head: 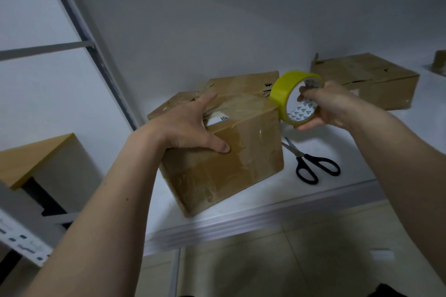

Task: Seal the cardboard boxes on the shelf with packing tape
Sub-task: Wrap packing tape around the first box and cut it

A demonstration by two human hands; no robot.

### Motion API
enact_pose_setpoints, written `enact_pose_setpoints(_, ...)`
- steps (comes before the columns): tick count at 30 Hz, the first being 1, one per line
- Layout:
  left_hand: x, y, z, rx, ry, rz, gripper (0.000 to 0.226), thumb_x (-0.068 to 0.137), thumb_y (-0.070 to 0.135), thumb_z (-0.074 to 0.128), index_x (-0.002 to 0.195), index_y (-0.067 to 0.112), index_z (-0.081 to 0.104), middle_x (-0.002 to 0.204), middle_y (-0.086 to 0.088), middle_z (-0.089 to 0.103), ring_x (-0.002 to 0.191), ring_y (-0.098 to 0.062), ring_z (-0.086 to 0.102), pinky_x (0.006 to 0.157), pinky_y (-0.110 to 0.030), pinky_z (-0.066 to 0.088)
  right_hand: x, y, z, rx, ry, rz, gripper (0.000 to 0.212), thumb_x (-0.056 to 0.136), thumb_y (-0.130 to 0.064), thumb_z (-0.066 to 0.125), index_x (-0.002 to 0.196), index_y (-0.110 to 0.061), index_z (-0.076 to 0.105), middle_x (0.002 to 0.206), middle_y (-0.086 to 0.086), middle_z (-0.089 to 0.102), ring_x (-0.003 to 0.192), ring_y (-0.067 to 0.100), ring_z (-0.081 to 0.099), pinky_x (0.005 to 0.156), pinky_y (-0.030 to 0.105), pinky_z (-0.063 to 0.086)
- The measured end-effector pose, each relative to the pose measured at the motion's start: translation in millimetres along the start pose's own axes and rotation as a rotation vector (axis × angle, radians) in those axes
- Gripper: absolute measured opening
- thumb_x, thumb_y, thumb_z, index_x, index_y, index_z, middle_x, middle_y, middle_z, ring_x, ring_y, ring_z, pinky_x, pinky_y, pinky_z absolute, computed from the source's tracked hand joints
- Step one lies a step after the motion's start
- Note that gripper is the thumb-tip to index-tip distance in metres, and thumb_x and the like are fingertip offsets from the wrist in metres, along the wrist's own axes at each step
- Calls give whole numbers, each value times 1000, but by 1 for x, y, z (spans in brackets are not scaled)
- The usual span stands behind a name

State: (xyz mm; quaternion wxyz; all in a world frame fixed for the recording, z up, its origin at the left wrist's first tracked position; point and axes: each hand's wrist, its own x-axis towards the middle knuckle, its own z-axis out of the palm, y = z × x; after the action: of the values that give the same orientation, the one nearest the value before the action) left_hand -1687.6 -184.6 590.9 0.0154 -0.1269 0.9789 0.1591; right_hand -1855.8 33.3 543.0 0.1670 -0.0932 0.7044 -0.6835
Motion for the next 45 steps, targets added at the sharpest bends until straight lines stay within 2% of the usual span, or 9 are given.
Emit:
enact_pose_setpoints(12, -13, 30, 8, 389, -118, -176, 116, 65, 87, 55, 155, 42, -4, 159, -9, 19, 142, -37, 28, 113, -48, 33, 8, 22, 13, 225, 5, 139, 34, 94, -8, 57, 127, -2, 48, 94, 17, 63, 74, 27, 65, 43, 32, 56)
enact_pose_setpoints(17, -20, 44, -4, 296, -216, -229, 132, 45, 94, 29, 158, 33, -3, 165, -1, 16, 149, -27, 23, 117, -41, 19, 0, 39, 61, 422, -120, 279, 30, 95, -17, 49, 120, -9, 63, 114, 14, 69, 102, 29, 66, 76, 45, 57)
enact_pose_setpoints(20, -13, 43, -14, 319, -202, -212, 128, 49, 94, 27, 157, 25, 19, 161, -3, 27, 146, -27, 28, 116, -44, 23, -1, 36, 78, 504, -116, 248, 28, 98, -15, 44, 117, -8, 64, 114, 18, 67, 102, 32, 65, 84, 52, 54)
enact_pose_setpoints(23, 4, 44, -27, 311, -187, -171, 106, 57, 93, 48, 135, 21, 50, 139, -2, 51, 123, -28, 53, 100, -41, 44, 5, 34, 82, 542, -44, 213, 25, 97, -7, 41, 111, -8, 62, 108, 21, 67, 95, 33, 66, 69, 48, 59)
enact_pose_setpoints(26, 27, 57, -35, 288, -80, -80, 92, 69, 80, 60, 138, 20, 48, 148, -4, 45, 131, -28, 47, 103, -34, 37, 11, 35, 85, 522, -20, 183, 17, 97, -8, 46, 103, -8, 61, 94, 17, 67, 77, 27, 66, 49, 34, 59)
enact_pose_setpoints(29, 51, 70, -31, 290, -11, 42, 71, 94, 61, 49, 148, 15, 41, 151, -5, 44, 138, -24, 41, 109, -33, 31, 19, 35, 84, 507, 31, 157, 10, 97, -9, 48, 98, -10, 59, 82, 12, 64, 62, 20, 64, 41, 24, 52)
enact_pose_setpoints(33, 70, 57, -10, 122, -20, 81, 55, 101, 56, 36, 133, 17, 56, 136, -5, 57, 124, -23, 52, 93, -25, 34, 27, 35, 84, 390, 69, 81, 14, 98, -10, 43, 104, -9, 56, 69, 6, 58, 46, 13, 57, 34, 17, 42)
enact_pose_setpoints(41, 65, 22, 8, -124, 165, 102, 43, 97, 51, 51, 109, 11, 61, 109, -6, 65, 105, -23, 60, 96, -37, 47, 37, 22, 103, 183, 86, -18, 25, 99, -9, 40, 76, -12, 50, 69, 4, 49, 57, 15, 48, 34, 18, 38)
enact_pose_setpoints(45, 60, 8, 15, -317, 213, 111, 45, 95, 46, 58, 126, 15, 55, 113, -6, 65, 108, -22, 62, 98, -38, 48, 36, 7, 117, 233, -5, -57, 20, 92, -12, 53, 75, -14, 62, 64, 6, 58, 49, 16, 57, 47, 23, 44)
